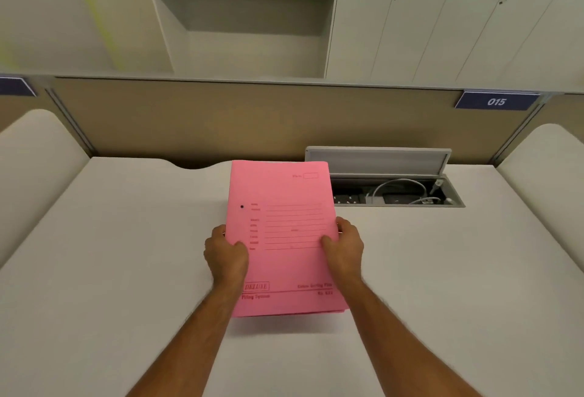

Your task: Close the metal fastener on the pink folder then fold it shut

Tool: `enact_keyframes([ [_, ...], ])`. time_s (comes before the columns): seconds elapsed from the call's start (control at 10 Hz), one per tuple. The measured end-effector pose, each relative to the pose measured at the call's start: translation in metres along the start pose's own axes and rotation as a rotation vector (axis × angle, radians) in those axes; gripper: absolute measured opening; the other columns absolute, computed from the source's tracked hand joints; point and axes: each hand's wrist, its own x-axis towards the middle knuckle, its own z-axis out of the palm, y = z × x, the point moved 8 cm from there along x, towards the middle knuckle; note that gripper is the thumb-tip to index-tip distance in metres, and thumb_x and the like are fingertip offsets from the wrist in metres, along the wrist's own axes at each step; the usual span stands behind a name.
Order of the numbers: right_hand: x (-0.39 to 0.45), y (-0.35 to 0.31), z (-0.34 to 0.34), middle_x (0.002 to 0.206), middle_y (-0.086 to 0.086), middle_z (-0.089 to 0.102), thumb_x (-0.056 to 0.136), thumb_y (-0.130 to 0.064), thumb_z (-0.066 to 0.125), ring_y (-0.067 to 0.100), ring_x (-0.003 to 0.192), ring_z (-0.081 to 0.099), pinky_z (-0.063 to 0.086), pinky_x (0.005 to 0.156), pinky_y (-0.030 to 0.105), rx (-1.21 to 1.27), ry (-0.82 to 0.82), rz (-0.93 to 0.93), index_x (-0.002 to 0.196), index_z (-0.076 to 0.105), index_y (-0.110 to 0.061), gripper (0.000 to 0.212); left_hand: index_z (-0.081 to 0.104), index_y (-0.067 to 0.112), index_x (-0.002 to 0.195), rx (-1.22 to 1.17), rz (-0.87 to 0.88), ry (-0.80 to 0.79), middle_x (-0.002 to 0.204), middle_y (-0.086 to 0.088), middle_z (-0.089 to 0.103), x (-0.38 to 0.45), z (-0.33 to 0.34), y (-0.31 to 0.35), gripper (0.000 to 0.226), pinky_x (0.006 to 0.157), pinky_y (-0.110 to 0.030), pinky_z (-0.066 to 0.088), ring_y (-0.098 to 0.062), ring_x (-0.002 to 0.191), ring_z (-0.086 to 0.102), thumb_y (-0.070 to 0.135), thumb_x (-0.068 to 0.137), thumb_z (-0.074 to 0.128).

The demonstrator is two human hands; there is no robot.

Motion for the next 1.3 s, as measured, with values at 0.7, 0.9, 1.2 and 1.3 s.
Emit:
enact_keyframes([
  [0.7, 0.104, -0.02, 0.133, 0.13, 0.007, 0.045, 0.085, -0.001, 0.065, 0.025, 0.119, 0.053, 0.057, 0.1, 0.04, -0.193, -0.235, -0.002, 0.134, 0.049, -0.012, 0.052, 0.048, 0.008, 0.13, 0.471, -0.033, -0.01, 0.131, -0.017, 0.053, 0.158, 0.045, -0.014, 0.045, 0.102, -0.057, 0.043, -0.036, 0.122, 0.05, 0.016, 0.09, 0.07],
  [0.9, 0.106, -0.011, 0.14, 0.132, 0.01, 0.048, 0.085, -0.005, 0.067, 0.029, 0.124, 0.051, 0.055, 0.102, 0.047, -0.203, -0.213, 0.019, 0.131, 0.052, -0.011, 0.048, 0.045, 0.008, 0.133, 0.529, -0.039, -0.064, 0.136, -0.015, 0.052, 0.163, 0.055, -0.025, 0.048, 0.105, -0.057, 0.039, -0.034, 0.128, 0.046, 0.022, 0.092, 0.066],
  [1.2, 0.089, -0.041, 0.101, 0.152, 0.005, 0.042, 0.093, -0.016, 0.067, 0.026, 0.142, 0.034, 0.039, 0.116, 0.051, -0.278, -0.04, -0.157, 0.145, 0.051, -0.019, 0.054, 0.031, 0.018, 0.157, 0.672, 0.317, -0.08, 0.166, -0.011, 0.02, 0.124, 0.063, 0.038, 0.063, 0.119, -0.059, 0.022, -0.032, 0.153, 0.015, 0.035, 0.101, 0.055],
  [1.3, 0.083, -0.056, 0.083, 0.149, 0.003, 0.047, 0.093, -0.02, 0.069, 0.025, 0.138, 0.038, 0.041, 0.114, 0.05, -0.28, 0.002, -0.217, 0.142, 0.053, -0.018, 0.051, 0.032, 0.018, 0.156, 0.669, 0.389, -0.059, 0.167, -0.011, 0.019, 0.109, 0.063, 0.059, 0.062, 0.119, -0.06, 0.02, -0.031, 0.154, 0.014, 0.036, 0.101, 0.053],
])
